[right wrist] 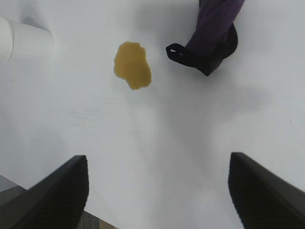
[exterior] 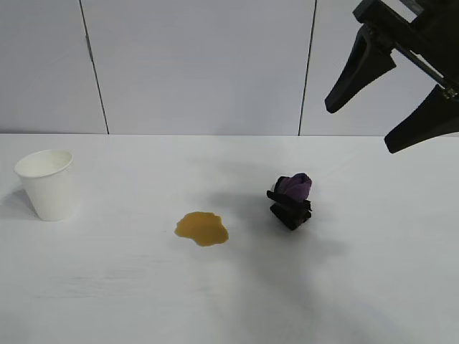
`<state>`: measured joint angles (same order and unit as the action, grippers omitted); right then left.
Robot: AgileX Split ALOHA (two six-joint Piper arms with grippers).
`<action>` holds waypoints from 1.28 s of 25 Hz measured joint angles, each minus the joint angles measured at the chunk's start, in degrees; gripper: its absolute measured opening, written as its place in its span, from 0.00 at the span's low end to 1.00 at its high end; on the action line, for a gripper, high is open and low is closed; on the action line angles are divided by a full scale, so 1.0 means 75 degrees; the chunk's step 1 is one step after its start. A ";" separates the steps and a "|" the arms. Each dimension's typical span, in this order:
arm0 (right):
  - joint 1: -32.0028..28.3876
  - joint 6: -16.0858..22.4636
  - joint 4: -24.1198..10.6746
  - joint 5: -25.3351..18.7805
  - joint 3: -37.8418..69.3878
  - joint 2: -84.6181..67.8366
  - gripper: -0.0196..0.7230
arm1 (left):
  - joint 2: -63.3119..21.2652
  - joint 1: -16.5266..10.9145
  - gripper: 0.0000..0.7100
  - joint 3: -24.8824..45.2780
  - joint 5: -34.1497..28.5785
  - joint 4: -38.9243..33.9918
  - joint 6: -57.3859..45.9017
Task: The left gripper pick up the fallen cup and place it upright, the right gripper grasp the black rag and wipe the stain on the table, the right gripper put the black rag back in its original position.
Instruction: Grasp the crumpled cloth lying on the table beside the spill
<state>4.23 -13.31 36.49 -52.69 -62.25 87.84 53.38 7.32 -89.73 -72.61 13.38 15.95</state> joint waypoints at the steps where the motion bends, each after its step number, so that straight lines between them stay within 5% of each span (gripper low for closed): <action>1: 0.0000 0.0000 0.0000 0.0000 0.0000 0.0000 0.78 | -0.0409 0.0000 0.94 -0.0010 -0.0018 -0.0113 -0.0124; 9: 0.0000 0.0000 0.0000 0.0000 0.0000 0.0000 0.78 | -0.3247 0.0000 0.94 0.0535 -0.0122 -0.1061 -0.1018; 19: 0.0000 0.0000 -0.0113 0.0000 0.0000 0.0000 0.78 | -0.6877 0.0000 0.93 0.4301 -0.0173 -0.1061 -0.1254; 25: 0.0000 0.0000 -0.0131 0.0000 0.0000 0.0000 0.78 | -0.7250 0.0000 0.93 0.6710 -0.0009 -0.1326 -0.1257; 32: 0.0000 0.0000 -0.0144 -0.0001 0.0000 0.0000 0.78 | -0.7250 0.0000 0.93 0.8032 0.0733 -0.1375 -0.1257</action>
<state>4.23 -13.31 35.41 -52.70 -62.25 87.84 -0.99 7.32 -29.49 -67.11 3.07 6.53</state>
